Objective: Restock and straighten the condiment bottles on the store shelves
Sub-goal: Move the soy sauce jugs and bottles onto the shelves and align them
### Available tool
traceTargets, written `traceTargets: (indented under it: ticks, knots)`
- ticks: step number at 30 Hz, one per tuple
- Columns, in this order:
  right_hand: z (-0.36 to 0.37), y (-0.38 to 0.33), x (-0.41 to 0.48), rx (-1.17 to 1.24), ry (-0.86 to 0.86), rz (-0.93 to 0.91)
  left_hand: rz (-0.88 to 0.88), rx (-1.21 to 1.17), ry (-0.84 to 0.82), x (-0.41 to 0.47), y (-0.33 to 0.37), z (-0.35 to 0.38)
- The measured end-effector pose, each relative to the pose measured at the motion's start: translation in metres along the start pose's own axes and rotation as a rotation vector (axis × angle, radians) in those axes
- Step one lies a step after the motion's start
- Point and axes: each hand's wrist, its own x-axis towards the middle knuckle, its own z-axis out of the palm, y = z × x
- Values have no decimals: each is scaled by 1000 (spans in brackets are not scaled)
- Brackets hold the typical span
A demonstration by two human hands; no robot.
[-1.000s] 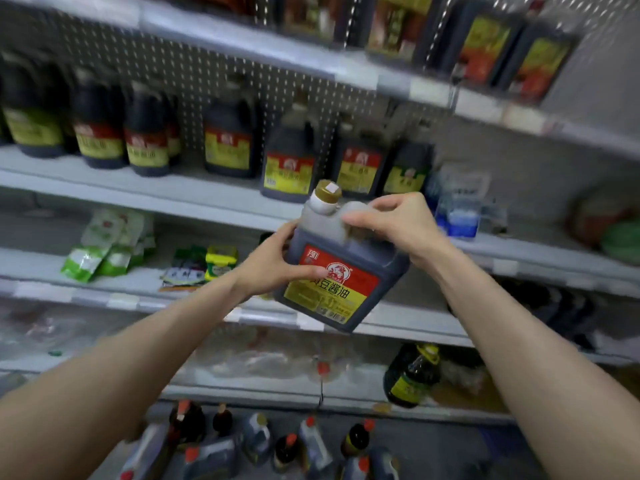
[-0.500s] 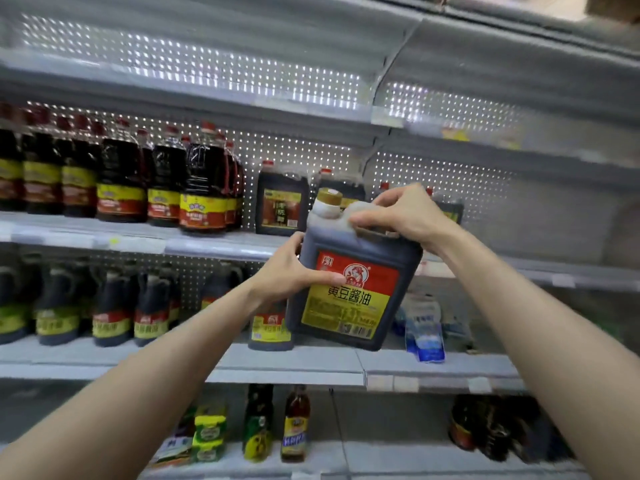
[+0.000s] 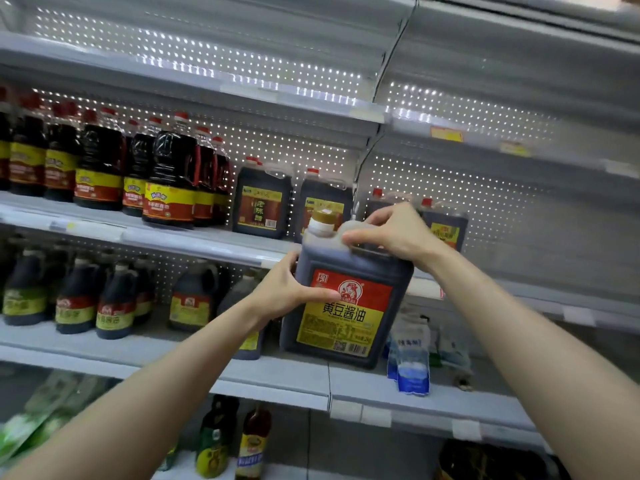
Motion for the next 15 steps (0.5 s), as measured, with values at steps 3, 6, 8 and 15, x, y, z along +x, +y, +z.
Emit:
traceTargets:
  ticks: [3, 6, 8, 15]
  knots:
    - [4, 32, 6, 15, -58, 16, -61, -1, 25, 5, -22, 21]
    - [19, 69, 7, 33, -122, 21, -134, 19, 32, 8, -48, 36]
    - [30, 90, 10, 40, -157, 16, -159, 25, 43, 13, -67, 41]
    - [91, 154, 30, 34, -227, 74, -260, 33, 41, 31, -146, 40]
